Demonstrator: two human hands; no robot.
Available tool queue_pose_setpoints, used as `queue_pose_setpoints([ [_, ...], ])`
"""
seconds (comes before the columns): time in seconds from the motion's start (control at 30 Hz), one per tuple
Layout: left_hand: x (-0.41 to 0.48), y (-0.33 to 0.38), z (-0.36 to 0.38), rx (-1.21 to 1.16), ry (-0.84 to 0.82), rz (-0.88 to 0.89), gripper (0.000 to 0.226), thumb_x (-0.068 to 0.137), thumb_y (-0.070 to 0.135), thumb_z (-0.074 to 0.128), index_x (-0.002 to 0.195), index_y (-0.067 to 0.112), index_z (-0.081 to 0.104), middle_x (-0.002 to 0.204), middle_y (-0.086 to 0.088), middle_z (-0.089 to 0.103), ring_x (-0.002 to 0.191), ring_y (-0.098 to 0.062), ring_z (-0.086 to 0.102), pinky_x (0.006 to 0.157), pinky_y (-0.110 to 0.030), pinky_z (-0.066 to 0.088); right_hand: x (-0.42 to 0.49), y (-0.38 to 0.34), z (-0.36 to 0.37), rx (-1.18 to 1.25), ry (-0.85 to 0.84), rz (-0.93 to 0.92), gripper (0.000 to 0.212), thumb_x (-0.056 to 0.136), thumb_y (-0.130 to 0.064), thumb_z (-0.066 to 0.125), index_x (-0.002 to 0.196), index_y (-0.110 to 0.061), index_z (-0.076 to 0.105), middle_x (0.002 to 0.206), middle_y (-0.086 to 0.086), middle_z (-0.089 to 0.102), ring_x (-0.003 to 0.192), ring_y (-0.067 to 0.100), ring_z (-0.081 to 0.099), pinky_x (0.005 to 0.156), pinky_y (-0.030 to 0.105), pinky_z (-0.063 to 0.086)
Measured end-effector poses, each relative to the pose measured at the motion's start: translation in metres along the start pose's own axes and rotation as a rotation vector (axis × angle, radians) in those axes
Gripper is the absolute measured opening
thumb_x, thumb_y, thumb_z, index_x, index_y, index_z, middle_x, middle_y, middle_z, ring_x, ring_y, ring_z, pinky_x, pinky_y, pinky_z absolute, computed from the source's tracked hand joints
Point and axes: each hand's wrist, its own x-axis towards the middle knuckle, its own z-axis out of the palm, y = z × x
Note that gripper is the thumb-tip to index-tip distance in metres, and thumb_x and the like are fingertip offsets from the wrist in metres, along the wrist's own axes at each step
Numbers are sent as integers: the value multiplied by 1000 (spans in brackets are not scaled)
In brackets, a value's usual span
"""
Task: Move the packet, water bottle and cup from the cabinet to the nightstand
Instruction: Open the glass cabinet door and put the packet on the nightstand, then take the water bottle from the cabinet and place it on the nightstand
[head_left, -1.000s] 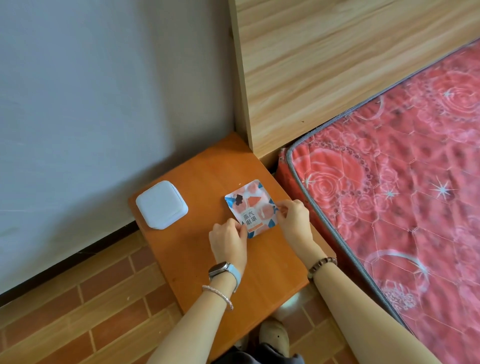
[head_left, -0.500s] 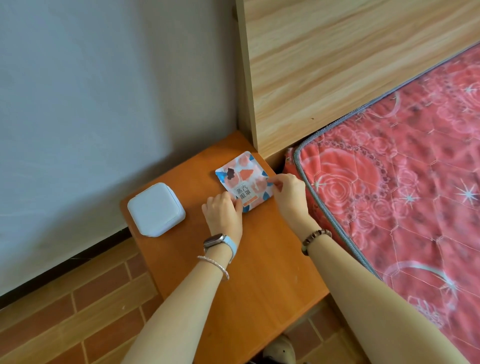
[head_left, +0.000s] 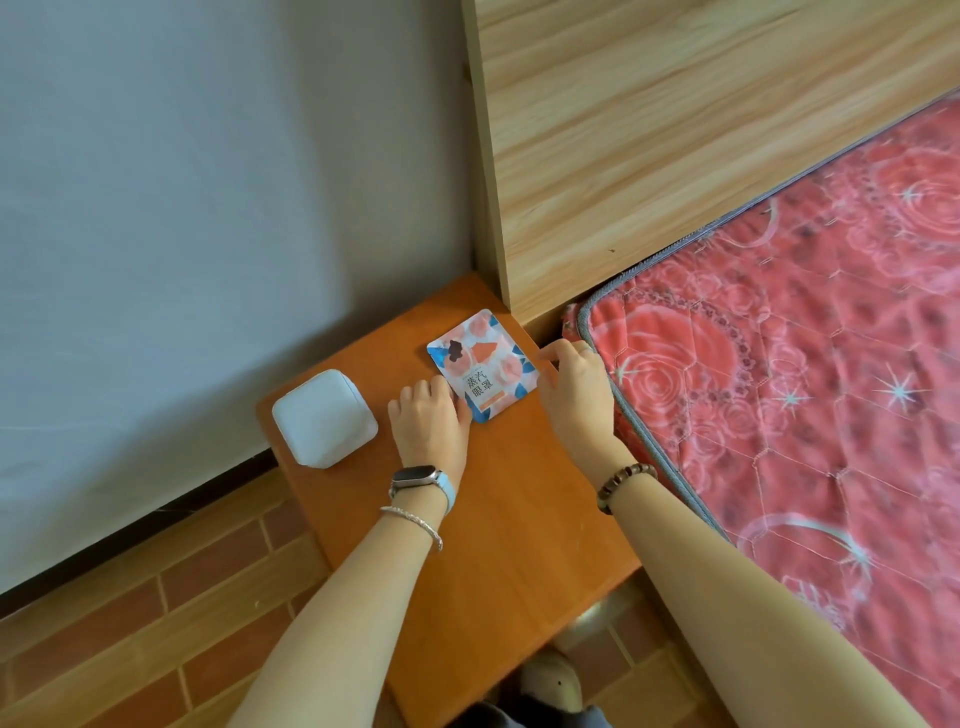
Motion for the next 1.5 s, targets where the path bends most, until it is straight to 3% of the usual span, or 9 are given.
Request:
queue_pose_setpoints([
  [0.17,-25,3,-69,22,-58,45,29,93,30,56,115,13,55,110,-9,62,96,-21,55,85,-30,46,-27,-28,-63,-145,-52,-55,21,92,-16,52,109,-11,62,96,8,66,90,28,60,80,41,49],
  [0.37,-76,10,-171,67,-104,120,22,92,25,58,112,15,56,106,-6,63,91,-17,56,78,-24,46,-86,-66,-158,-278,-191,-78,25,95,-16,46,116,-10,58,103,7,64,95,27,58,84,38,47],
  [0.6,-131,7,-253,139,-104,177,18,91,23,59,107,14,57,103,-7,64,92,-18,57,80,-28,46,-142,-93,-231,-330,-143,-87,22,96,-14,42,109,-12,59,100,5,64,93,24,58,81,35,47],
  [0.9,-135,-19,-293,107,-49,315,18,90,20,61,106,12,60,103,-9,65,92,-20,59,79,-31,48,-181,-120,-250,-353,-59,38,19,95,-16,47,108,-15,59,104,5,65,97,26,59,84,35,46],
  [1.2,-112,-54,-306,128,-85,638,22,92,25,57,111,13,58,106,-8,65,93,-21,59,80,-31,49,-243,-146,-237,-314,68,339,19,93,-13,46,107,-15,59,102,6,66,93,28,60,73,35,44],
  [1.33,-111,-35,-305,147,-96,818,34,90,27,60,120,11,56,112,-10,64,99,-23,60,82,-34,49,-297,-147,-239,-258,134,566,20,94,-16,48,110,-16,59,107,6,67,98,28,60,78,36,47],
  [1.4,-120,-14,-304,140,-88,934,32,87,20,65,116,8,59,109,-12,66,99,-26,61,82,-37,49,-328,-140,-244,-229,156,685,21,94,-17,48,112,-18,58,111,6,65,103,28,59,83,37,47],
  [1.5,-148,20,-302,120,-107,1119,17,79,10,70,95,7,63,88,-13,66,84,-29,61,78,-42,47,-376,-130,-253,-195,188,843,24,93,-15,47,114,-19,57,112,5,65,103,29,58,84,36,46],
])
